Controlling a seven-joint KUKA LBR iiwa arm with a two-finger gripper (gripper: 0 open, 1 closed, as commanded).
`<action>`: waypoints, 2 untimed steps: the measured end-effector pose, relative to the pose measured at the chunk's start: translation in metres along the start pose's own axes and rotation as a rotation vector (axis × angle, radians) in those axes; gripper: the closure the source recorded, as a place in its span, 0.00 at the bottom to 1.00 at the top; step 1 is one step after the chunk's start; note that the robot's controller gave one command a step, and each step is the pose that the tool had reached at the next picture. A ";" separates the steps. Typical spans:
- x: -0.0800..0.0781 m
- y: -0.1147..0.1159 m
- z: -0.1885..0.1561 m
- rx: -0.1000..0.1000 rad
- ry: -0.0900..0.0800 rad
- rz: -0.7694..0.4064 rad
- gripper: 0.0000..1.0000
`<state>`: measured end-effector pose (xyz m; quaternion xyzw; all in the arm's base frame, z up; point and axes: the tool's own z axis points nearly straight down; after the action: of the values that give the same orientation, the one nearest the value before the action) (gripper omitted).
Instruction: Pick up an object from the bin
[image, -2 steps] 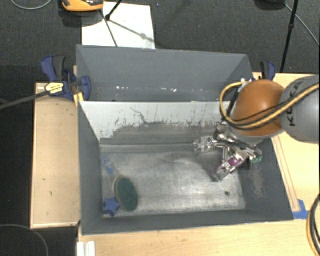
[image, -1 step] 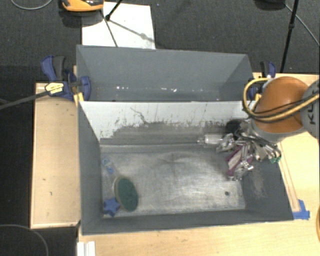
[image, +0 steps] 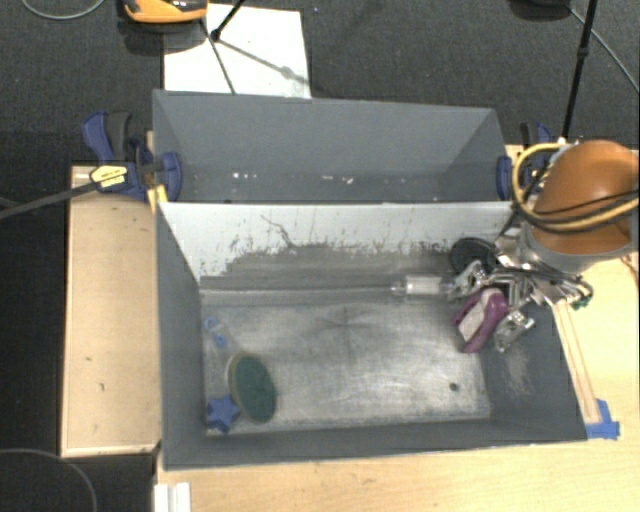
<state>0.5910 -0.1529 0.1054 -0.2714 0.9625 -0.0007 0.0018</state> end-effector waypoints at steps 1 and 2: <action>-0.007 0.008 0.026 -0.012 -0.001 -0.144 0.00; -0.005 0.007 0.028 -0.011 0.002 -0.141 1.00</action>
Offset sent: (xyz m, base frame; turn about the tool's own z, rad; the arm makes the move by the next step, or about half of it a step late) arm -0.0006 0.0043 -0.0306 -0.1473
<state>0.5915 -0.1447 0.0778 -0.3387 0.9409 0.0041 -0.0009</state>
